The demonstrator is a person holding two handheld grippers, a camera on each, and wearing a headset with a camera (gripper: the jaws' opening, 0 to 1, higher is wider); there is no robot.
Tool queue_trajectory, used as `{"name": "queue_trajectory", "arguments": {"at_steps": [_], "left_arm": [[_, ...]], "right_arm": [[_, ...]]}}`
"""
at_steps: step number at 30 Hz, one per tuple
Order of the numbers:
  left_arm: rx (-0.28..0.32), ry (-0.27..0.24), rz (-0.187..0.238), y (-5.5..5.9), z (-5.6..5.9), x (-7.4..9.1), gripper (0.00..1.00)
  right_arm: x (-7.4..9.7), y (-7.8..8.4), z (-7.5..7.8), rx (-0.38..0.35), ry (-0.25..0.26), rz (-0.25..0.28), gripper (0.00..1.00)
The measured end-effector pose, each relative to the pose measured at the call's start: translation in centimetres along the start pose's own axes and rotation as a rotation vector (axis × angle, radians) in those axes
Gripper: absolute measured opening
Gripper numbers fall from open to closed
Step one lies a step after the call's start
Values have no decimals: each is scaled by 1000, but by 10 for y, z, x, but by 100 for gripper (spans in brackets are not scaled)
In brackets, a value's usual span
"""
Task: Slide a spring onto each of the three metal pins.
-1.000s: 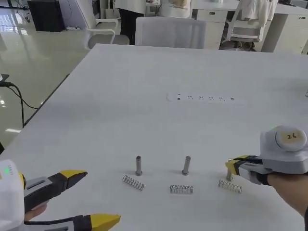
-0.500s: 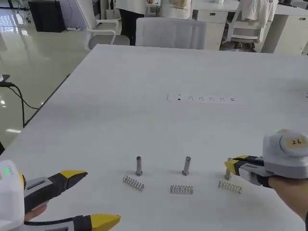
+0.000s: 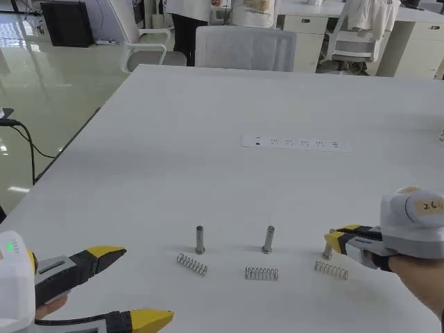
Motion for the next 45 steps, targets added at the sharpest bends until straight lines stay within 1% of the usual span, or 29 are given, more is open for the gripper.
{"name": "queue_trajectory", "arguments": {"at_steps": [22,27,34,38,43,45], "left_arm": [[-5,-1,0,0,1,2,65],[-4,1,0,0,1,1,65],[-1,1,5,0,0,1,65],[1,1,5,0,-1,1,65],[1,6,5,1,0,0,65],[2,7,6,1,0,-1,65]], "right_arm": [[3,2,0,7,-2,-14,6],[4,1,1,5,1,-14,8],[12,-1,2,5,4,-18,12],[20,-1,1,21,0,-20,12],[25,6,-3,51,-28,-50,12],[24,9,-2,67,-46,-73,12]]}}
Point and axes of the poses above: the centre of the closed fingertips' face, and the gripper's own axes: x roughly backward along the fingers, z roughly to its right, y roughly out of its underside, the point moved 9 cm from there along x, roughly backward along the fingers, and after that the axes turned 11 degrees about -y, right-handed, at the moved point
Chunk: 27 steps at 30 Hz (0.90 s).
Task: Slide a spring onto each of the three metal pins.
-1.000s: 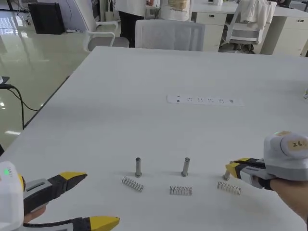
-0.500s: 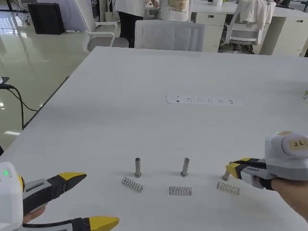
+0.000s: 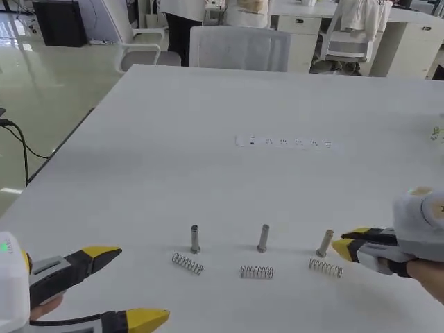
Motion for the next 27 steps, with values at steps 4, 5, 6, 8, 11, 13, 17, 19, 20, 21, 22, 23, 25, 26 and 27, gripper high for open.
{"name": "queue_trajectory", "arguments": {"at_steps": [4,5,6,8,11,13,17,19,20,21,22,23,25,26,27], "left_arm": [[3,-2,-2,1,-1,0,65],[3,-2,-3,1,-1,0,65],[3,-2,-3,1,-1,1,65],[2,-2,-1,1,-1,1,65],[2,-2,1,0,-2,1,65],[0,-2,0,-1,-2,0,65],[-6,1,-2,-2,-1,0,65],[-7,1,-2,-2,-2,0,65],[-7,1,-2,-2,-2,0,65],[-8,0,-3,-2,-2,0,65],[-9,0,-4,-2,-2,1,65],[-10,0,-5,-3,-2,1,65],[-10,1,-5,-3,-2,0,65],[-11,1,-6,-3,-2,0,65],[-12,1,-7,-3,-2,0,65]], "right_arm": [[3,6,-1,31,-28,-36,12],[3,6,-1,36,-36,-42,12],[3,8,-1,44,-50,-54,12],[2,11,-2,64,-84,-83,11],[-1,14,-1,95,-118,-114,11],[-3,14,0,108,-129,-124,10],[-7,16,1,139,-166,-166,10],[-9,16,4,155,-173,-188,9],[-9,16,4,162,-180,-197,9],[-10,16,4,166,-186,-203,9],[-11,15,5,170,-190,-210,9],[-12,15,5,178,-201,-218,9],[-13,14,5,185,-218,-232,8],[-14,15,5,185,-226,-237,8],[-15,15,6,187,-234,-244,8]]}}
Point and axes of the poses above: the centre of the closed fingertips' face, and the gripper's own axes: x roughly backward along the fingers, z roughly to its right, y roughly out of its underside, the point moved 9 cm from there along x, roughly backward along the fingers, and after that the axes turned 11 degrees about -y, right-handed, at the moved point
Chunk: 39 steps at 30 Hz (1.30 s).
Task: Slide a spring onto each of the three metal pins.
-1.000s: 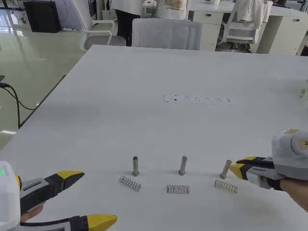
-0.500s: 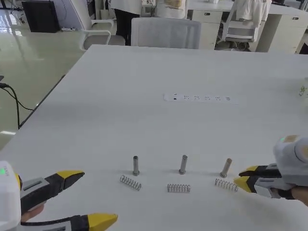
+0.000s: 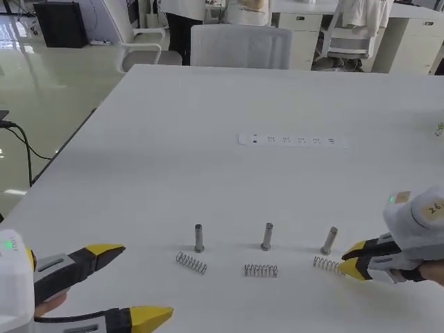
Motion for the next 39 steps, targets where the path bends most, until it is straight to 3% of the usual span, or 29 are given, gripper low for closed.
{"name": "queue_trajectory", "arguments": {"at_steps": [20,28,34,39], "left_arm": [[-19,9,-6,-2,1,0,65],[-28,18,-8,-4,2,-1,65],[-40,39,-11,-5,3,-5,64],[-56,67,-17,-6,5,-11,64]], "right_arm": [[-10,0,5,44,-38,-118,8],[-11,0,3,59,-36,-132,8],[-7,-3,-7,44,-68,-129,7],[2,-17,-26,92,-118,-127,7]]}}
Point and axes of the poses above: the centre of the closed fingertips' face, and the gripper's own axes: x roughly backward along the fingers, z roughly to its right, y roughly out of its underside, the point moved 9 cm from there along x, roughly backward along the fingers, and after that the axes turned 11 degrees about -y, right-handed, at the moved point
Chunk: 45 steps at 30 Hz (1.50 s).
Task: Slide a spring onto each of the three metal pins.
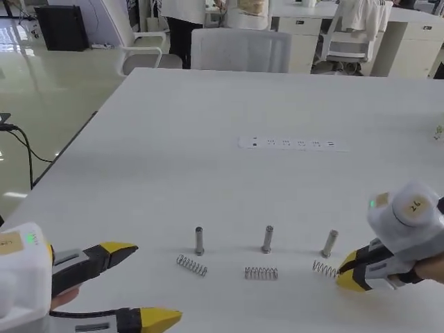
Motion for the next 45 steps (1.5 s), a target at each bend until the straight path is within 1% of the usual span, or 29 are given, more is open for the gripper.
{"name": "queue_trajectory", "arguments": {"at_steps": [2,5,10,13,16,19,22,25,29,33,35,40,45], "left_arm": [[-9,15,-3,0,0,-4,64],[-26,45,-11,-1,2,-12,63],[-47,86,-31,0,2,-23,62],[-65,107,-37,0,3,-28,62],[-84,139,-47,-1,5,-38,61],[-92,168,-60,-1,6,-47,60],[-103,198,-68,-2,10,-55,59],[-116,227,-78,-3,13,-63,58],[-134,253,-99,0,19,-73,56],[-141,277,-110,2,24,-78,54],[-151,290,-110,2,26,-81,50],[-160,311,-107,-1,32,-85,47],[-177,333,-98,-2,37,-87,42]], "right_arm": [[2,-7,-6,19,-15,2,7],[5,-22,-15,58,-51,8,7],[4,-42,-27,125,-74,-2,7],[1,-52,-32,157,-95,-9,7],[-4,-60,-36,189,-112,-28,7],[-8,-68,-41,223,-131,-45,7],[-11,-77,-46,255,-149,-57,7],[-16,-83,-49,274,-162,-66,7],[-22,-89,-56,303,-183,-79,7],[-28,-94,-61,327,-199,-86,7],[-31,-97,-63,339,-208,-91,7],[-33,-104,-70,381,-223,-109,7],[-34,-107,-74,411,-233,-123,7]]}}
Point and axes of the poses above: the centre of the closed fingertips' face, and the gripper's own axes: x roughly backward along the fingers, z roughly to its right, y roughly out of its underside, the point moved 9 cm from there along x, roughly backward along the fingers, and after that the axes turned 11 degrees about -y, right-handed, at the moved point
